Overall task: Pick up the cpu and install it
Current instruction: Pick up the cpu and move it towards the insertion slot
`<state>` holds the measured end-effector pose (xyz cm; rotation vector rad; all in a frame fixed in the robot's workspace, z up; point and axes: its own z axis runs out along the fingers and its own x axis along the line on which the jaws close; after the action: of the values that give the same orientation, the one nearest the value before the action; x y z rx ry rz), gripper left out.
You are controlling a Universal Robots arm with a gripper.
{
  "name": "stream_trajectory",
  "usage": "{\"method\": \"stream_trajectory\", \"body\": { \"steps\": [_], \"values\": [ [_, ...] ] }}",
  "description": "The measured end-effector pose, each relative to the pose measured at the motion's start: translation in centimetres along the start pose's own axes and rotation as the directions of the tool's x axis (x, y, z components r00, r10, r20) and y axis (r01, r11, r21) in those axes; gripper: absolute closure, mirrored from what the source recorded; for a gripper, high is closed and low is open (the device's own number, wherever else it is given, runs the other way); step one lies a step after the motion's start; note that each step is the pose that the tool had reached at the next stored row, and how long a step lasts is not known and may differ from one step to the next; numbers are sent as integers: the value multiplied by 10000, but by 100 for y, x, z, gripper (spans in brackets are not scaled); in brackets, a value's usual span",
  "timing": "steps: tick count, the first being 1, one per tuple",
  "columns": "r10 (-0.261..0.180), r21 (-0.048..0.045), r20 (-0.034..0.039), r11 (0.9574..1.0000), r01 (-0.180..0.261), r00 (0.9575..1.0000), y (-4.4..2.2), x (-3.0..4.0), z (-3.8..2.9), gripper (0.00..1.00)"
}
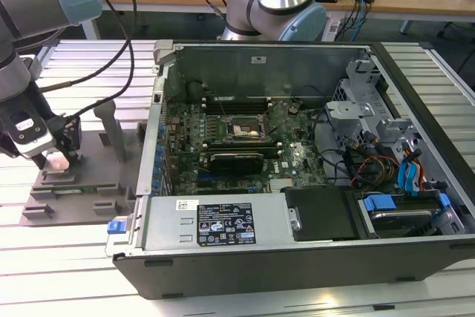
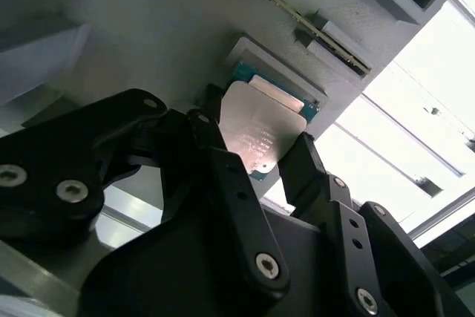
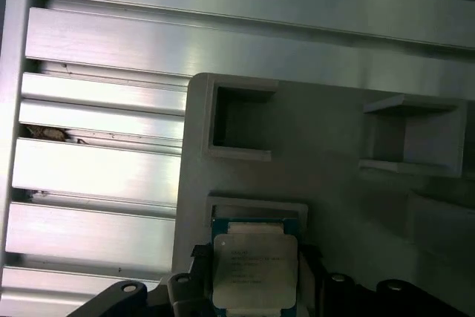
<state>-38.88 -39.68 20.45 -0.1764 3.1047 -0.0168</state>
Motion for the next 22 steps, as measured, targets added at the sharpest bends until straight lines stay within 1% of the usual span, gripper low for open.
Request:
{"method": "stream_trajectory", "body": {
  "steps": [2, 3, 5, 9, 15, 19, 21, 22],
  "values": [
    [1, 0, 0, 10000, -1, 10000, 0, 0, -18, 45],
    [0, 0, 0, 10000, 0, 10000, -1, -1, -49, 45],
    [0, 0, 0, 10000, 0, 10000, -1, -2, -68, 45],
    [0, 0, 0, 10000, 0, 10000, -2, -5, -160, 45],
    [0, 0, 0, 10000, 0, 10000, -3, -7, -227, 45],
    [0, 0, 0, 10000, 0, 10000, -4, -9, -294, 45],
    [1, 0, 0, 10000, -1, 10000, -4, -10, -317, 45],
    [0, 0, 0, 10000, 0, 10000, -4, -10, -341, 45]
  ]
}}
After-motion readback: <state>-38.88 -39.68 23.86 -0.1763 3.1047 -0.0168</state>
